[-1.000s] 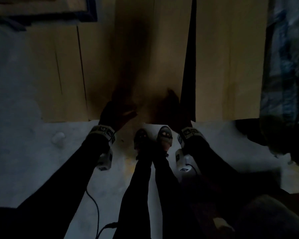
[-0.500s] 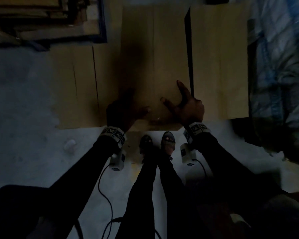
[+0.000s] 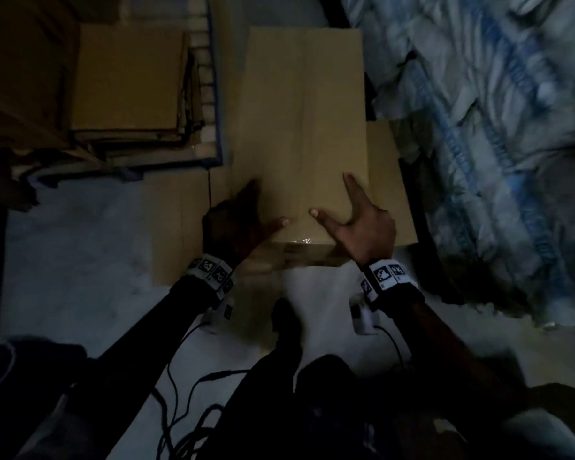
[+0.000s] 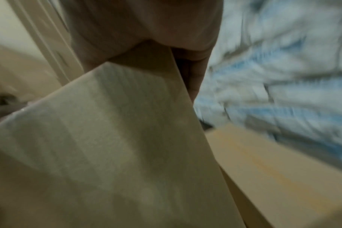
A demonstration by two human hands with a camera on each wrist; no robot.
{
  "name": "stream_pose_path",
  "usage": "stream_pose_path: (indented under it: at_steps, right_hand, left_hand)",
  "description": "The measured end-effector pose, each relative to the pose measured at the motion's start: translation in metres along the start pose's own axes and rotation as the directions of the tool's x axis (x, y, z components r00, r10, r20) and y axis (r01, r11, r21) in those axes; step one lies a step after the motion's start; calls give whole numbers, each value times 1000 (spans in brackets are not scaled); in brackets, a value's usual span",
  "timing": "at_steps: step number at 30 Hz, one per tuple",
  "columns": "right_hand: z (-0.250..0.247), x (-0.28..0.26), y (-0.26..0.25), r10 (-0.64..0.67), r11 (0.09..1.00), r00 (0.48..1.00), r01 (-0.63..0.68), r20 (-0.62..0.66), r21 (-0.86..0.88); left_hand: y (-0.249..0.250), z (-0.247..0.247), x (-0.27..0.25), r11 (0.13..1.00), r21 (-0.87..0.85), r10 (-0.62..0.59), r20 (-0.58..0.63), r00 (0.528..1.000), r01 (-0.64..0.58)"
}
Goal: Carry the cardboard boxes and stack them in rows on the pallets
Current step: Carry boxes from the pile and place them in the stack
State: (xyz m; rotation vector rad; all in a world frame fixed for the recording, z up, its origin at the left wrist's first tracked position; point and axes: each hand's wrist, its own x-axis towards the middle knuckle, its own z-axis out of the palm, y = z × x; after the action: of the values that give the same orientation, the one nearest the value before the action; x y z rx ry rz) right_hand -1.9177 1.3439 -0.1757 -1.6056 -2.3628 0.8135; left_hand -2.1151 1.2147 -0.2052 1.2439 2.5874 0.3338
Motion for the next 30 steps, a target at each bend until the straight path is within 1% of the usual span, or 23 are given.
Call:
stream_pose_path:
  at_steps: [2,4,5,6,8,11,14,20,25,30]
  right_hand:
    - [-23,-31,-7,-43,999,997,44,-62,17]
    - [-41,-69,-10,-75,997,990,77,-115,13]
    - [-47,-84,-11,-87,996,986,88,-141,2]
    - [-53,-104,-10,-94,996,982,94,-167,-5]
    - [-62,-147,-5,-79,997,976,77,-203,-14]
    - [-75,-217,4,-52,998,962,59,-266,17]
    - [-85,-288,12,-32,999,942,44,-333,30]
    - [-104,-406,7,29,999,932,-42,-361,-27]
    - [-99,-488,-4,81,996,909,-89,-410,-1]
    - [-88,-568,-29,155,987,858,-154,-489,42]
  left_hand:
    - [5,-28,-28,995,-91,24,-97,995,-33]
    - [9,-52,-63,971,-183,103,-247,964,-150]
    - [12,-62,-77,966,-181,126,-285,950,-183]
    - [14,-69,-93,969,-177,116,-288,951,-172]
    - [19,-81,-129,974,-187,81,-244,966,-129]
    - [23,-90,-186,954,-229,131,-267,955,-195]
    - [21,-97,-250,941,-221,182,-308,934,-257]
    - [8,-114,-350,898,-297,225,-324,919,-325]
    - [-10,-132,-411,859,-290,305,-369,878,-421]
    - [-36,-155,-462,781,-327,407,-382,830,-533]
